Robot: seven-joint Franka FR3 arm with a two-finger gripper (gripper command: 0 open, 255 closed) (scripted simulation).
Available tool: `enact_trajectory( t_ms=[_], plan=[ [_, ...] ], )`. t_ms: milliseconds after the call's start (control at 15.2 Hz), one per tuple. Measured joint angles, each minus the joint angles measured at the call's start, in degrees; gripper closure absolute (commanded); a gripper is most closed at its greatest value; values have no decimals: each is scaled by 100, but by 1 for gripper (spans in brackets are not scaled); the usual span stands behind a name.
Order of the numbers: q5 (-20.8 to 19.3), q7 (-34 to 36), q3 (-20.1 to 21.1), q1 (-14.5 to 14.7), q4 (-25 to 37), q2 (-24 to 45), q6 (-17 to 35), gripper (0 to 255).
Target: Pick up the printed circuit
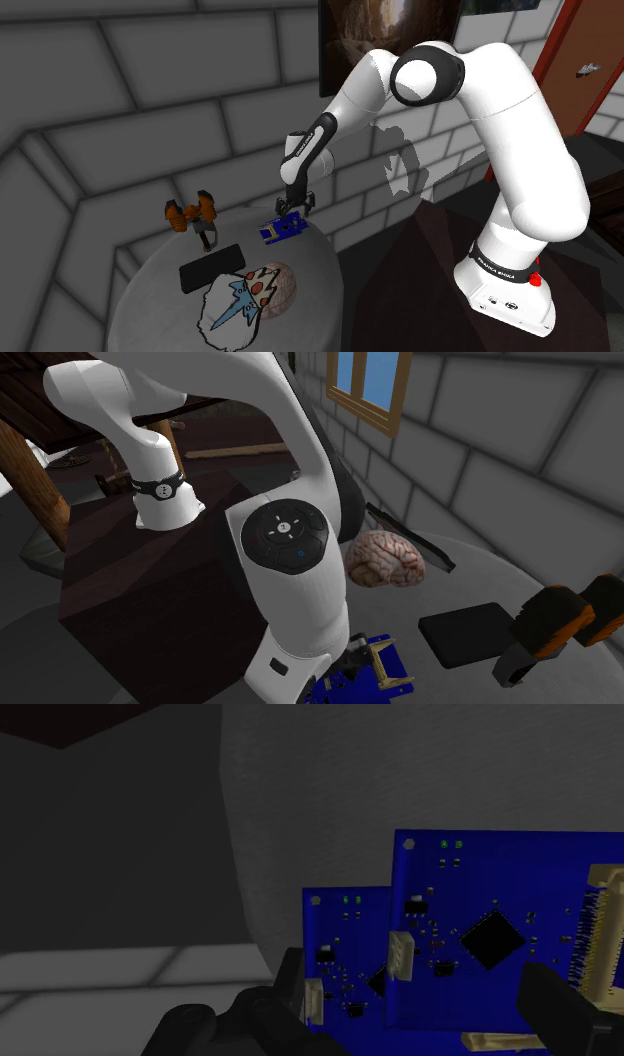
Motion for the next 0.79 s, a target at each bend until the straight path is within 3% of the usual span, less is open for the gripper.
enact_trajectory(
  t_ms=[132,198,792],
  plan=[
    [6,-14,6,-3,21,73,50,0],
    [7,-15,7,-3,30,88,59,255],
    [7,-15,8,-2,41,106,67,255]
  ],
)
